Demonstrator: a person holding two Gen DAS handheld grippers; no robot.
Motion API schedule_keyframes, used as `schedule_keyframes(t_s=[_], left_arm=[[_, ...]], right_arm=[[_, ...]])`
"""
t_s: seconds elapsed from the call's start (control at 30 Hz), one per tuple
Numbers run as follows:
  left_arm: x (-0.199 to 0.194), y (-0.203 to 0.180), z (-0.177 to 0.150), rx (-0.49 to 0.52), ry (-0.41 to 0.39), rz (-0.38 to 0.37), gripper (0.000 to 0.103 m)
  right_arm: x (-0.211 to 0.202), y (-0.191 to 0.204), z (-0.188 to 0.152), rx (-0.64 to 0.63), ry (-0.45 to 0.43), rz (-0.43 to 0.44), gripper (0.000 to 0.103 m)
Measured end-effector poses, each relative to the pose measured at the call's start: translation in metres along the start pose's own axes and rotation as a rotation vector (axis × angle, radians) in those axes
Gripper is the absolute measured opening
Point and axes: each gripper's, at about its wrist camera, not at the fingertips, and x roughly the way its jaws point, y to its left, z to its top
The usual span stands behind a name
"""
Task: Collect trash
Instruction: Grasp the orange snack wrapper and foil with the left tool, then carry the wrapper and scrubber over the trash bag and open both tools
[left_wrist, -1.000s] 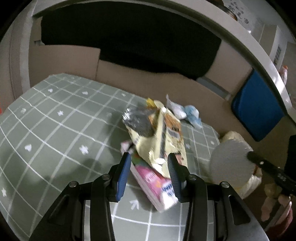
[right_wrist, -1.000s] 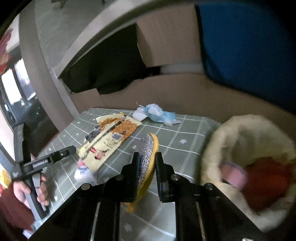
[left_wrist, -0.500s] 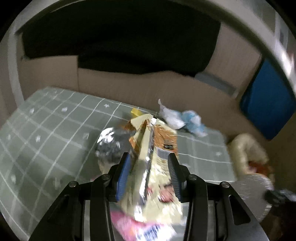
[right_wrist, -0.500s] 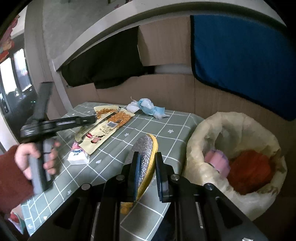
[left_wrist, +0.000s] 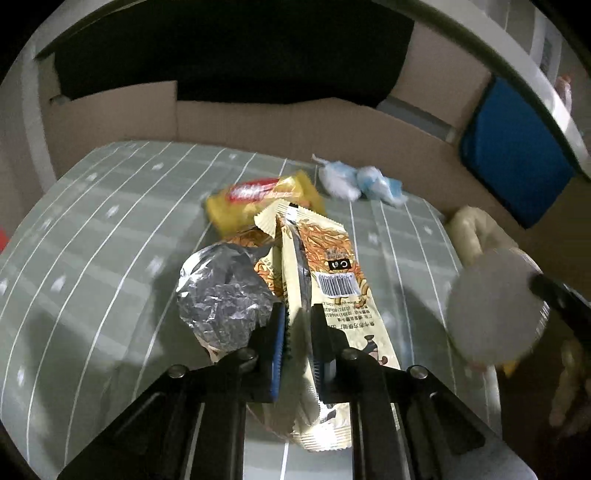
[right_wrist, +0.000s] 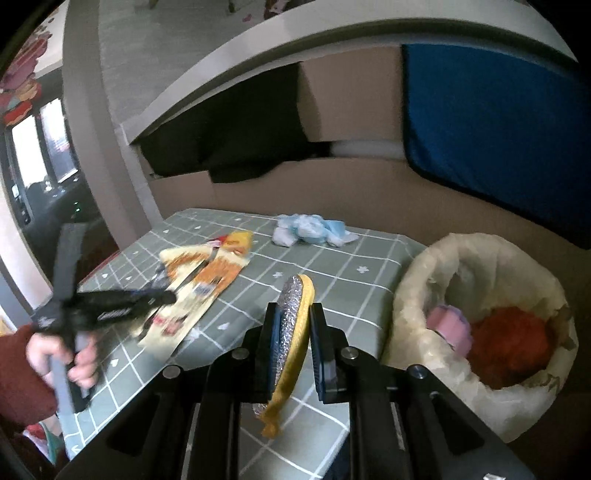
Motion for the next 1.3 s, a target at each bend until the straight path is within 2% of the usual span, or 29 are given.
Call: schedule_keyframes(t_s=[0.17,0.27,0.33,0.37,0.4,0.5,0.57,0.67,0.8,0.9,0.93,1.13,1.3], left_arm=[[-0.023,0.011,-0.023,-0.043,0.014,-0.017,0.015],[-0.019,0.011,-0.029,-0.057,0.016,-0.021,0.021],[-0.017,0.012,-0.03,-0.072,0.012,-0.007,0.031],[-0.016,0.011,-0.028,-0.066,0.007,-0.003,0.034],[-0.015,0.009,-0.027,-0.052,0.001,-0.005,0.038],[-0.012,0.004,-0.022,-0.019,-0.038,0.033,0.039],[-0.005,0.0,-0.02,-0.01,-0.004,0.063,0.039],[-0.001,0.001,-0.018,-0.046,0.002,0.049,0.039],[0.001,0.003,-0.017,-0.063,-0.011,0.023,0.037],[0.001,0.007,-0.017,-0.096,-0.018,-0.005,0.019],[-0.001,0.006,-0.016,-0.098,-0.019,-0.013,0.017],[-0.032,-0.013,-0.003,-0.037,-0.113,-0.028,0.012],[-0.06,-0.033,0.01,-0.005,-0.19,-0.042,0.011]], right_arm=[[0.01,0.022,-0.002,-0.039,0.03,0.023,0.018],[0.028,0.026,-0.005,-0.022,0.082,0.042,0.026],[0.035,0.024,-0.008,0.004,0.11,0.07,0.021],[0.036,0.022,-0.01,0.029,0.11,0.104,0.014],[0.035,0.021,-0.011,0.04,0.111,0.116,0.014],[0.033,0.021,-0.013,0.038,0.103,0.091,0.014],[0.032,0.019,-0.015,0.043,0.105,0.093,0.014],[0.029,0.019,-0.019,0.036,0.102,0.08,0.014],[0.027,0.017,-0.023,0.031,0.093,0.076,0.014],[0.025,0.015,-0.025,0.033,0.087,0.074,0.014],[0.024,0.015,-0.024,0.036,0.084,0.077,0.014],[0.004,0.02,-0.013,-0.002,0.016,0.057,0.014],[-0.014,0.019,-0.001,-0.021,-0.035,0.034,0.014]])
